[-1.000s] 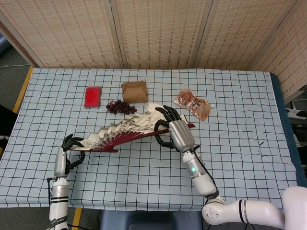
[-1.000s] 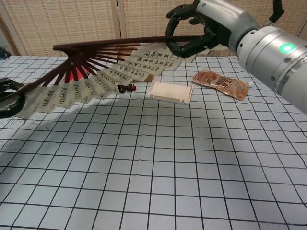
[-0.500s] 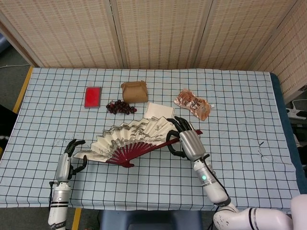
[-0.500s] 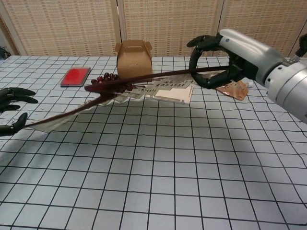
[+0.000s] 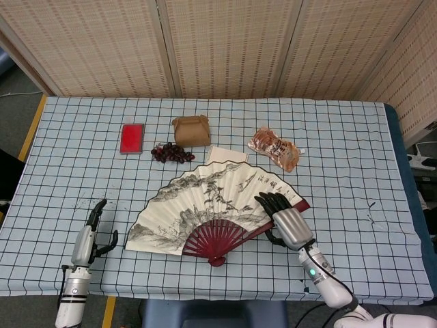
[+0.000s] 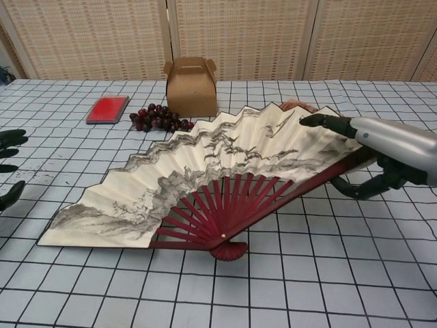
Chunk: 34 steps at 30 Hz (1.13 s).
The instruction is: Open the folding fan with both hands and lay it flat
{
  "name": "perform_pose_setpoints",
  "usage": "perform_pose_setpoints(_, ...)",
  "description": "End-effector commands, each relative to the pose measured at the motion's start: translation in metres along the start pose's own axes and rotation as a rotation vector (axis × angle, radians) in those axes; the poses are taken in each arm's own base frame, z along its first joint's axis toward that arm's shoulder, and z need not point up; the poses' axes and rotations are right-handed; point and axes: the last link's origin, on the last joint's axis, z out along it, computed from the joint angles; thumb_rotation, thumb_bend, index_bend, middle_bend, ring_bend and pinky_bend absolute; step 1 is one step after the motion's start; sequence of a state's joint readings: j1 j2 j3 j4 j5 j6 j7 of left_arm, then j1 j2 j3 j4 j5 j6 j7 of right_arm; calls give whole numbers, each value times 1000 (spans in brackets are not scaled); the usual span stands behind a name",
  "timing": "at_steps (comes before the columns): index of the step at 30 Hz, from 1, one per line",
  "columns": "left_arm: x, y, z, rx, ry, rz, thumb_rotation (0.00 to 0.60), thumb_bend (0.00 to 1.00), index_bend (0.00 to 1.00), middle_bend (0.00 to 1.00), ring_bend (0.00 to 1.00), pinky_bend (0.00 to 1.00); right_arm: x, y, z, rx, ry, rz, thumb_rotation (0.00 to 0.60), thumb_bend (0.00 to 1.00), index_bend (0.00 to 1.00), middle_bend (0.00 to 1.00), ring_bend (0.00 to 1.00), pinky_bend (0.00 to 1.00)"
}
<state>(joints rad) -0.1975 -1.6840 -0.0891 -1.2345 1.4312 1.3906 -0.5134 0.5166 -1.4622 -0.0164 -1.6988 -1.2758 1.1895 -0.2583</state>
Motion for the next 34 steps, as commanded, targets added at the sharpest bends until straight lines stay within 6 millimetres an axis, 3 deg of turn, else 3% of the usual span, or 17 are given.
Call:
perform_pose_setpoints(1,10,1,-6,-14,-20,-12,600,469,0,0,0,124,-7,20,-10,-51,-102,-78,600,245,0,0,0,0)
perform_pose_setpoints(3,19,2,-10,-27,-33,-8,600,458,0,0,0,121,-9,27,-12,-65,-152,-99,600,175,0,0,0,0)
perform_pose_setpoints(8,35,6,-15,-46,-42,16,600,453,0,0,0,118,-8,34,-16,-75,-218,-142,600,127,0,0,0,0)
perform_pose_setpoints(13,84,22,-31,-98,-86,109,600,455,0,0,0,118,-2,48,-30,-89,-298,-215,600,115,0,0,0,0)
perform_pose_setpoints(18,124,32,-45,-120,-74,353,600,451,0,0,0,118,32,45,-58,-76,-32,-157,600,113,0,0,0,0)
perform_pose_setpoints(22,153,38,-51,-112,39,548,600,452,0,0,0,115,57,63,-112,-120,266,-189,600,114,0,0,0,0)
perform_pose_setpoints(25,160,39,-53,-138,113,645,600,452,0,0,0,102,61,80,-150,-201,343,-223,600,115,0,0,0,0)
perform_pose_setpoints(28,158,35,-53,-129,135,729,600,451,0,0,0,89,66,91,-173,-256,371,-214,600,116,0,0,0,0)
perform_pose_setpoints(34,150,33,-48,-119,123,783,600,446,0,0,0,81,76,101,-178,-265,371,-227,600,116,0,0,0,0)
